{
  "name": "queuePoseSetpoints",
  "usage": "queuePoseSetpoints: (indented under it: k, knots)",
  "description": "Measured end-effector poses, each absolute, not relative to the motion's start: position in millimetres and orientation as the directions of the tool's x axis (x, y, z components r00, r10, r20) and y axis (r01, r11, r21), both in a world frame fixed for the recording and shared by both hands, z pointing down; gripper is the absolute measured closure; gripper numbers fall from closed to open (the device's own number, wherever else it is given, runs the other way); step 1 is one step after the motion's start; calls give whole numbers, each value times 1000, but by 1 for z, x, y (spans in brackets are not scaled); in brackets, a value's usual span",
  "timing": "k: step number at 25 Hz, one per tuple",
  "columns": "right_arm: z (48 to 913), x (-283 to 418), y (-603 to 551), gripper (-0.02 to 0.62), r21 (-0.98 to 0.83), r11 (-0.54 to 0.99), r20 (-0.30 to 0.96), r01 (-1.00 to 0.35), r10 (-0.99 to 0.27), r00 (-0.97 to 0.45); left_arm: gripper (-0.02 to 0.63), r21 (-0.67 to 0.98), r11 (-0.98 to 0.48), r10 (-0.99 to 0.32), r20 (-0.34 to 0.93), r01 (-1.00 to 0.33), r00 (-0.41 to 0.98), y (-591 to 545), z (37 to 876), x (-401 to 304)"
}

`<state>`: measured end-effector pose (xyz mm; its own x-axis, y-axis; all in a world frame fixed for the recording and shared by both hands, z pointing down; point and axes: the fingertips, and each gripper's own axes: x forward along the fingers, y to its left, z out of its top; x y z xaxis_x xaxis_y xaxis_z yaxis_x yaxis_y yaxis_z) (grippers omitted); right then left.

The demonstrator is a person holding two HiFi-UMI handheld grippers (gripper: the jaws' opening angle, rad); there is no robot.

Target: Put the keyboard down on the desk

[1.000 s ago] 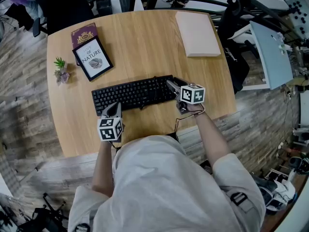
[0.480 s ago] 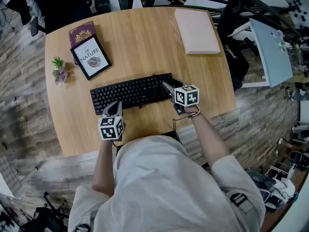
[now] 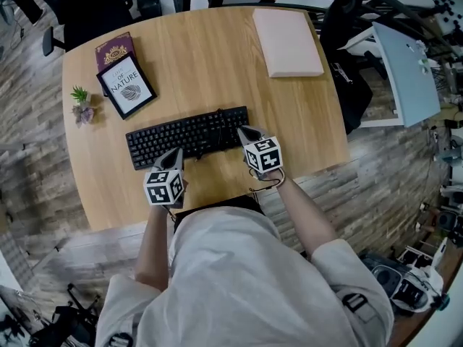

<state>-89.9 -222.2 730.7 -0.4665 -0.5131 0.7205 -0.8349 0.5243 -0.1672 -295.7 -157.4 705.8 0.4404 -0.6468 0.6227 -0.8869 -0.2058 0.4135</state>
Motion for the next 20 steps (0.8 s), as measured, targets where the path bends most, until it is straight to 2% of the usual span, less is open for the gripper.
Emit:
queuePoseSetpoints:
  k: [9,20]
  knots:
    - [724,-74,-173,591,-213,553,696,-806,-493,-522,595,424,-233,-640,611,-875,466,-148,695,-242]
    - [679,-50,-154,592,-159,569,591,-807,-600,-540,595,370,-216,-713,572,-904,404,-136,666,-191]
